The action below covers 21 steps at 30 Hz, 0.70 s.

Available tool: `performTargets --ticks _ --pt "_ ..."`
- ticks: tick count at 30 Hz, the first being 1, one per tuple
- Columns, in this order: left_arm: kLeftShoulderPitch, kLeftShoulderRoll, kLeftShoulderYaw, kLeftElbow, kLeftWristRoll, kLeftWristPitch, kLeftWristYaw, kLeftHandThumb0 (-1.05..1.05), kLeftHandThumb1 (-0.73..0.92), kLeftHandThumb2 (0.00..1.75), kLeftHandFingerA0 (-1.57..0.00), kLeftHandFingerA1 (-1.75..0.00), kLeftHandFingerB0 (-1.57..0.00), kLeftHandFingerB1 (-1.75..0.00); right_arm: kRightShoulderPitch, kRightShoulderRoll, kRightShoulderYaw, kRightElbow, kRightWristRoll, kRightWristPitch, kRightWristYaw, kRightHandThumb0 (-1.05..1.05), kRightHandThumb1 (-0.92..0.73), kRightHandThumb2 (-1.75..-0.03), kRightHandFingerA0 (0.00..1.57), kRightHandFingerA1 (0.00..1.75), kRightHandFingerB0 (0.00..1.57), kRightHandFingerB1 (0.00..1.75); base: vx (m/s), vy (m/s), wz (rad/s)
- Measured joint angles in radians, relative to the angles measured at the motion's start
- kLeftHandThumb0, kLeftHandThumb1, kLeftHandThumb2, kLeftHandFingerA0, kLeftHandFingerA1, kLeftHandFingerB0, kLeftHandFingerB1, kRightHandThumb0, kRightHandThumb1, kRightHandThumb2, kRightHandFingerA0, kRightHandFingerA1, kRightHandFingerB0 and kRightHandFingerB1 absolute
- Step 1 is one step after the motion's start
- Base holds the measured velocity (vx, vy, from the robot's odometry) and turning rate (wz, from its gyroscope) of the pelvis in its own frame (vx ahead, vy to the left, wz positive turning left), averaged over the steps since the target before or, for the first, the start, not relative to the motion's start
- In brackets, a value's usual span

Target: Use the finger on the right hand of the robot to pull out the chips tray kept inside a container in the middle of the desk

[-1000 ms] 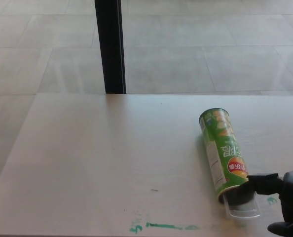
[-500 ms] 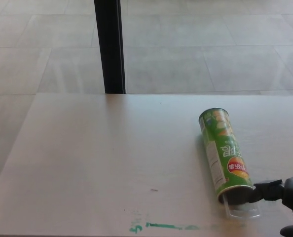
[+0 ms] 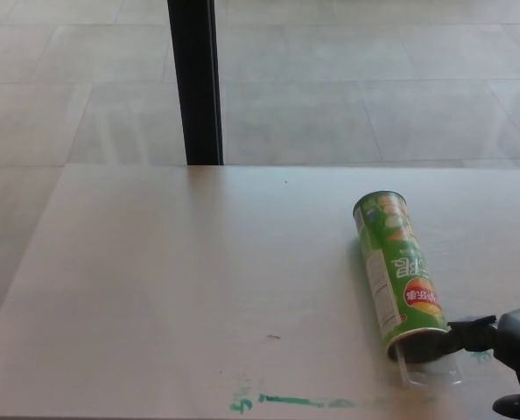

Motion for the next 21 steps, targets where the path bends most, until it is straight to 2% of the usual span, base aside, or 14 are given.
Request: performTargets --ticks 1,2,5,7,8,10,13,14,16,17,18,19,21 --pt "0.0 0.0 0.0 0.0 -0.001 0.0 -0.001 -0.58 0.68 0.6 -0.52 -0.6 -0.64 -0.7 0.0 0.004 0.004 0.0 -0.005 0.001 0.0 -0.21 -0.54 -0.56 0.93 1.05 0.42 0.42 0.0 0.0 0.0" --pt "0.0 0.0 0.0 0.0 -0.002 0.0 -0.001 -0.59 0.69 0.6 -0.52 -0.58 -0.6 -0.53 0.0 0.008 0.01 0.0 -0.011 0.002 0.001 -0.18 -0.51 -0.55 0.96 1.03 0.43 0.44 0.0 0.0 0.0" --pt "0.0 0.0 -0.004 -0.002 -0.002 -0.001 -0.002 -0.59 0.69 0.61 -0.49 -0.6 -0.61 -0.57 0.0 0.016 0.018 0.017 -0.022 -0.001 -0.002 -0.19 -0.52 -0.55 0.96 1.03 0.42 0.44 0.0 0.0 0.0" --pt "-0.001 0.0 -0.003 -0.004 -0.004 -0.002 -0.004 -0.6 0.69 0.62 -0.49 -0.6 -0.58 -0.53 0.0 0.018 0.023 0.025 -0.029 -0.002 -0.002 -0.18 -0.52 -0.55 0.97 1.05 0.43 0.43 0.0 0.0 0.0" --pt "-0.001 0.0 -0.003 -0.004 -0.006 -0.001 -0.004 -0.58 0.69 0.61 -0.5 -0.62 -0.58 -0.54 0.0 0.018 0.024 0.028 -0.032 -0.002 -0.002 -0.17 -0.52 -0.55 0.95 1.15 0.44 0.45 0.0 0.0 0.0" --pt "-0.002 0.0 -0.004 -0.004 -0.007 -0.002 -0.004 -0.59 0.71 0.62 -0.49 -0.58 -0.57 -0.52 0.0 0.018 0.026 0.035 -0.039 -0.004 -0.004 -0.18 -0.52 -0.55 0.94 1.19 0.45 0.44 0.0 0.0 0.0" --pt "-0.005 0.0 -0.009 -0.005 -0.007 -0.001 -0.004 -0.58 0.7 0.61 -0.5 -0.59 -0.59 -0.54 0.0 0.017 0.037 0.056 -0.06 -0.009 -0.015 -0.19 -0.52 -0.55 0.93 1.16 0.45 0.43 0.0 0.0 0.0" --pt "-0.005 0.0 -0.01 -0.005 -0.008 -0.001 -0.004 -0.59 0.72 0.61 -0.48 -0.6 -0.53 -0.5 0.0 0.016 0.043 0.066 -0.071 -0.011 -0.019 -0.18 -0.52 -0.55 0.93 1.14 0.43 0.41 0.0 0.0 0.0" --pt "-0.005 0.0 -0.011 -0.008 -0.008 -0.001 -0.005 -0.61 0.7 0.61 -0.51 -0.62 -0.55 -0.51 -0.003 0.016 0.052 0.08 -0.086 -0.011 -0.024 -0.17 -0.51 -0.55 0.94 1.13 0.45 0.43 0.0 0.0 0.0" --pt "-0.005 0.0 -0.011 -0.009 -0.008 -0.002 -0.005 -0.6 0.71 0.61 -0.5 -0.59 -0.56 -0.5 -0.007 0.016 0.057 0.095 -0.093 -0.015 -0.032 -0.24 -0.43 -0.63 0.99 1.11 0.46 0.49 0.0 0.0 0.0" --pt "-0.004 0.0 -0.011 -0.009 -0.009 -0.002 -0.006 -0.6 0.71 0.61 -0.5 -0.59 -0.56 -0.5 -0.01 0.016 0.062 0.107 -0.099 -0.019 -0.04 -0.24 -0.43 -0.63 0.99 1.11 0.46 0.49 0.0 0.0 0.0" --pt "-0.005 0.0 -0.014 -0.009 -0.009 -0.002 -0.006 -0.59 0.71 0.61 -0.49 -0.6 -0.53 -0.49 -0.014 0.016 0.068 0.123 -0.103 -0.026 -0.051 -0.17 -0.49 -0.54 0.97 1.17 0.48 0.44 0.0 0.0 0.0" --pt "-0.004 0.0 -0.016 -0.009 -0.009 -0.002 -0.006 -0.6 0.71 0.62 -0.49 -0.59 -0.57 -0.5 -0.022 0.017 0.082 0.145 -0.11 -0.037 -0.07 -0.18 -0.5 -0.55 0.97 1.2 0.48 0.44 0.0 0.0 0.0"
